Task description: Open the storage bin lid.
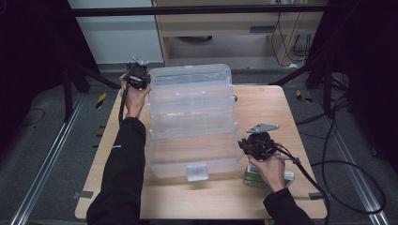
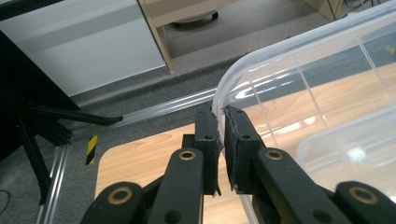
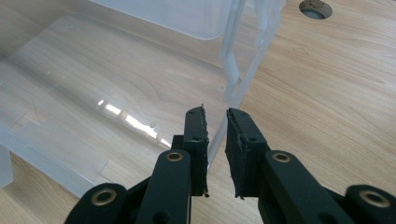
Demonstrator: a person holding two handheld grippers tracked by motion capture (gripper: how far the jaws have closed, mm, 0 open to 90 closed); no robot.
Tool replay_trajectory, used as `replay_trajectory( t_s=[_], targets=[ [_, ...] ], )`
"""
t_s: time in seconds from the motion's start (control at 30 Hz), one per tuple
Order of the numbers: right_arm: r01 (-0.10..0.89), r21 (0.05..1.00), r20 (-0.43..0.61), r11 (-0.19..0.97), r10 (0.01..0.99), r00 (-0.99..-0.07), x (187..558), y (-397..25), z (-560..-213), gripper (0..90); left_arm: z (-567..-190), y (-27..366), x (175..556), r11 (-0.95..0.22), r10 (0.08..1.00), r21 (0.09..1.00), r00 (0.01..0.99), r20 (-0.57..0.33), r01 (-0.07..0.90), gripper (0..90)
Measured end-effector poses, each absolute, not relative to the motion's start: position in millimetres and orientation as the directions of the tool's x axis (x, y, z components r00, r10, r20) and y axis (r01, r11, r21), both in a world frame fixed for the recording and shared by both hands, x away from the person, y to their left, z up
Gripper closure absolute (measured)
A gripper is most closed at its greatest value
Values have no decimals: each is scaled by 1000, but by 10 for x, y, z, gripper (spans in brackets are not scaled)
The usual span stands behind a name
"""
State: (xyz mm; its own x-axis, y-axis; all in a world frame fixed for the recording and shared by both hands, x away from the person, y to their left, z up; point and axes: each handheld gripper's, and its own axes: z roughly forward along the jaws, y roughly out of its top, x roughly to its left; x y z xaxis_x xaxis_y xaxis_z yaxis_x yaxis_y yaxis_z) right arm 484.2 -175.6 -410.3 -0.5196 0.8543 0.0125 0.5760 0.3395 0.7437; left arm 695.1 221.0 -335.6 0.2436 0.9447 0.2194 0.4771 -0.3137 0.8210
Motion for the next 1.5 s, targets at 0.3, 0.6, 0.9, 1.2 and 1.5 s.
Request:
replay_trajectory(
  t_s=[0.3, 0.6, 0.9, 1.2, 1.5],
  targets=[
    [581, 739, 16, 340, 854, -520, 4830, -1751, -4094, 787, -3192, 2231, 6841, -300, 946, 859, 244, 213, 414, 829],
    [583, 737, 15, 341, 854, -519, 4831, -1753, -4092, 786, -3001, 2291, 6635, -283, 941, 882, 287, 179, 377, 777],
    [591, 736, 38, 331, 851, -524, 4848, -1774, -4089, 782, -2914, 2323, 6256, -307, 925, 881, 330, 188, 359, 741],
    [590, 736, 40, 331, 850, -526, 4852, -1776, -4090, 781, -2905, 2412, 5911, -316, 914, 885, 361, 187, 343, 722],
    [593, 731, 41, 338, 846, -532, 4859, -1786, -4086, 779, -3020, 2549, 5389, -328, 899, 884, 396, 185, 333, 702]
  ],
)
